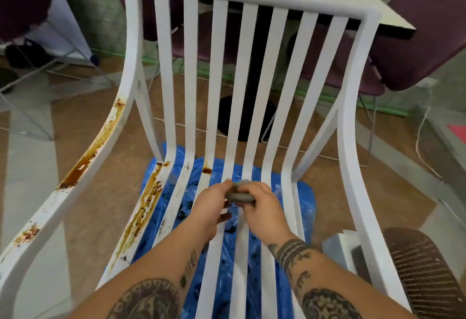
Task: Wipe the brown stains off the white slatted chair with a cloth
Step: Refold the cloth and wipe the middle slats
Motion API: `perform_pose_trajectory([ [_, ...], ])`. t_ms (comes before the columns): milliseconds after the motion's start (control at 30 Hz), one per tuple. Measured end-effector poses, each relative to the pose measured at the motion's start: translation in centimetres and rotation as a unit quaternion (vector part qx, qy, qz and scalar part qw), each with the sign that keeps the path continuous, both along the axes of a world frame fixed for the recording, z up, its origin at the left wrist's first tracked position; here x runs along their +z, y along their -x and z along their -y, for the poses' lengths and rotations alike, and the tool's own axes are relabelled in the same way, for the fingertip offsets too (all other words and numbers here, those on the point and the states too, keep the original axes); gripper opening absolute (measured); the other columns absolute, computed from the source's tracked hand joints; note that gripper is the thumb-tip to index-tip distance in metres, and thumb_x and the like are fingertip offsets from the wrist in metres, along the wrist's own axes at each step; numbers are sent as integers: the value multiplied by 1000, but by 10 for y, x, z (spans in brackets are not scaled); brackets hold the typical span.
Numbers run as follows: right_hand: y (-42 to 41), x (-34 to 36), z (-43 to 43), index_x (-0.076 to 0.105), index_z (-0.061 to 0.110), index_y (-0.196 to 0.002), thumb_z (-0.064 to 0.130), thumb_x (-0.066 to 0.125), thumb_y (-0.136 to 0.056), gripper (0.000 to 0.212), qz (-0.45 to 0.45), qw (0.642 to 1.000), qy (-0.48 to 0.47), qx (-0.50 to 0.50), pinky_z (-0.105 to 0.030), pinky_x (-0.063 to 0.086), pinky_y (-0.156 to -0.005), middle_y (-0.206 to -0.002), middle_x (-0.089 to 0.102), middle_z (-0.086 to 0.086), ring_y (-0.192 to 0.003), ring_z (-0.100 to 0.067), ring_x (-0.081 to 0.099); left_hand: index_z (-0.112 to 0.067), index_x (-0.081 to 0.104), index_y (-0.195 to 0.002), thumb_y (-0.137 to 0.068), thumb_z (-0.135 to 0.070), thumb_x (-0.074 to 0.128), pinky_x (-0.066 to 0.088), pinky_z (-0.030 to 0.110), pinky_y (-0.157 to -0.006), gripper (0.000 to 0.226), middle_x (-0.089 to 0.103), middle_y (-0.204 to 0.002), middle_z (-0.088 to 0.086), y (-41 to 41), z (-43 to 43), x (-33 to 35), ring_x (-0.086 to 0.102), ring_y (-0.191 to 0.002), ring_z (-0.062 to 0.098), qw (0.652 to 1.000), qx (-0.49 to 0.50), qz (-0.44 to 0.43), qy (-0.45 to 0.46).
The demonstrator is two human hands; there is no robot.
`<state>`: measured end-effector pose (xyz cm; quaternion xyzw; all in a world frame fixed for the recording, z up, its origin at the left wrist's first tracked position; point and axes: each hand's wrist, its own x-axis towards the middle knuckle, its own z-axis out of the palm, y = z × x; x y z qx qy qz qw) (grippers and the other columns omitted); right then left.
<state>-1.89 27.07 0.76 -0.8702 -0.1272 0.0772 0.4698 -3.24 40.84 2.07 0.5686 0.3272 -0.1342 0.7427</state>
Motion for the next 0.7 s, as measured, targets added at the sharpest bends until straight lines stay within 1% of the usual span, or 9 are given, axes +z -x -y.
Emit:
perform_pose_trajectory([
  [67, -23, -7, 2, 65, 30, -115, 11, 58, -98, 26, 6, 997, 0, -72, -27, 49, -94, -120, 57, 6, -104, -11, 59, -19, 59, -133, -102, -37, 52, 58, 40, -82, 36, 67, -115, 1, -8, -9, -4, 64, -101, 20, 997, 15, 13, -81],
  [133, -46, -14, 5, 59, 28, -124, 20, 54, -102, 25, -1, 993, 20, -116, -30, 49, -78, -119, 59, -1, -96, -18, 61, -22, 53, -141, -102, -29, 51, 54, 38, -69, 39, 66, -96, 2, -8, -21, -7, 60, -80, 21, 983, 36, 34, -177],
  [200, -66, -23, 6, 57, 25, -128, 25, 51, -103, 25, -17, 992, 81, -96, -31, 46, -72, -116, 59, -7, -90, -23, 59, -23, 53, -140, -103, -25, 49, 50, 34, -60, 38, 60, -82, -9, -3, -33, -15, 56, -68, 16, 966, 32, 56, -250],
  [267, -79, -33, 2, 58, 21, -127, 32, 50, -104, 26, -35, 976, 209, -39, -37, 50, -78, -116, 55, -12, -90, -28, 58, -23, 54, -139, -103, -24, 50, 51, 29, -62, 37, 58, -89, -16, 2, -43, -22, 58, -72, 11, 960, 31, 66, -271],
  [367, -80, -40, -8, 59, 16, -125, 35, 45, -106, 30, -42, 936, 349, 24, -43, 51, -88, -120, 51, -14, -95, -32, 59, -22, 53, -139, -104, -24, 49, 51, 29, -62, 35, 63, -109, -9, 7, -49, -30, 63, -79, 15, 957, 26, 66, -283],
  [500, -59, -30, -10, 62, 14, -113, 26, 49, -102, 21, -37, 923, 376, 76, -41, 47, -85, -112, 59, -11, -98, -31, 61, -25, 54, -137, -104, -24, 47, 49, 26, -56, 33, 59, -101, -15, 16, -45, -35, 56, -66, 9, 948, 4, 57, -313],
  [567, -50, -16, -6, 65, 10, -100, 23, 51, -98, 19, -100, 904, 392, 136, -45, 54, -88, -93, 63, -9, -89, -29, 62, -26, 55, -136, -104, -24, 47, 50, 30, -51, 33, 60, -109, -11, 21, -40, -34, 59, -63, 14, 944, -18, 58, -325],
  [633, -47, 1, -1, 63, 3, -94, 26, 50, -102, 27, -192, 858, 423, 222, -41, 53, -84, -77, 56, -7, -79, -26, 55, -26, 55, -136, -104, -24, 46, 47, 28, -49, 33, 61, -115, -9, 25, -37, -33, 62, -64, 18, 940, -41, 63, -333],
  [700, -50, 10, 10, 59, 6, -92, 33, 48, -104, 32, -241, 862, 402, 194, -38, 49, -81, -82, 55, -8, -80, -24, 52, -27, 55, -136, -104, -23, 47, 46, 26, -51, 34, 61, -119, -8, 28, -36, -32, 64, -69, 18, 936, -55, 69, -341],
])
